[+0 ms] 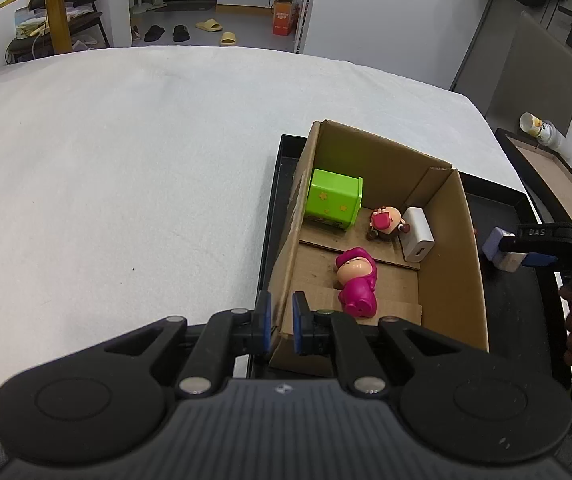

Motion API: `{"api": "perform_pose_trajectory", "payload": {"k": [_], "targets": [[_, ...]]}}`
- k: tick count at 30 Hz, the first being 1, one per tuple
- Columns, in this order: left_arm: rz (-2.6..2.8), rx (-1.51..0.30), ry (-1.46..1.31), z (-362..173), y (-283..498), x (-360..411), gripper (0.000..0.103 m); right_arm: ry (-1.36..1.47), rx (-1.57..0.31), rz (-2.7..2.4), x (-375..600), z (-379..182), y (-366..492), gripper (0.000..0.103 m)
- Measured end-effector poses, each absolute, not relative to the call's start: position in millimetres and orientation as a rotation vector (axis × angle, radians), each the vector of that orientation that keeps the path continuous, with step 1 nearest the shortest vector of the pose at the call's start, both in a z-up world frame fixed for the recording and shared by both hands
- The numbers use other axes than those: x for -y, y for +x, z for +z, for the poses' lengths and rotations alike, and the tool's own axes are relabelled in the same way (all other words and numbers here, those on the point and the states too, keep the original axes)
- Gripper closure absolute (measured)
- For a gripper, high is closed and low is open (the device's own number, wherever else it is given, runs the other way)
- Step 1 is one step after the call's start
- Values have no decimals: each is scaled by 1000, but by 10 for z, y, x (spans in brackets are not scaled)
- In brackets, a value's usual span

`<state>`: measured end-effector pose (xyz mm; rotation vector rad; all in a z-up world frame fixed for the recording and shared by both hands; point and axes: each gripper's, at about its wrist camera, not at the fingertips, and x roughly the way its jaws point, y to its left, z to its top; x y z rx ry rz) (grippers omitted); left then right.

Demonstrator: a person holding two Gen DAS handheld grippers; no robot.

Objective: Organize rigid objects
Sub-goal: 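Close the right gripper on the lavender bunny cube, then carry the bunny cube with the right gripper over the box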

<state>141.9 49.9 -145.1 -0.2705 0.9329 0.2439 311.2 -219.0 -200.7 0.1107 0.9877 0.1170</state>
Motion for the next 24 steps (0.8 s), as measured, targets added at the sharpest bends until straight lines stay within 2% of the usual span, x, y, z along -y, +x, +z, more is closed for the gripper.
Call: {"api": "perform_pose_trajectory", "payload": {"k": [24], "targets": [[241,-931,-271,-1427,1403,-496,93,123,-889,265,2138,-1253,2875,61]]}}
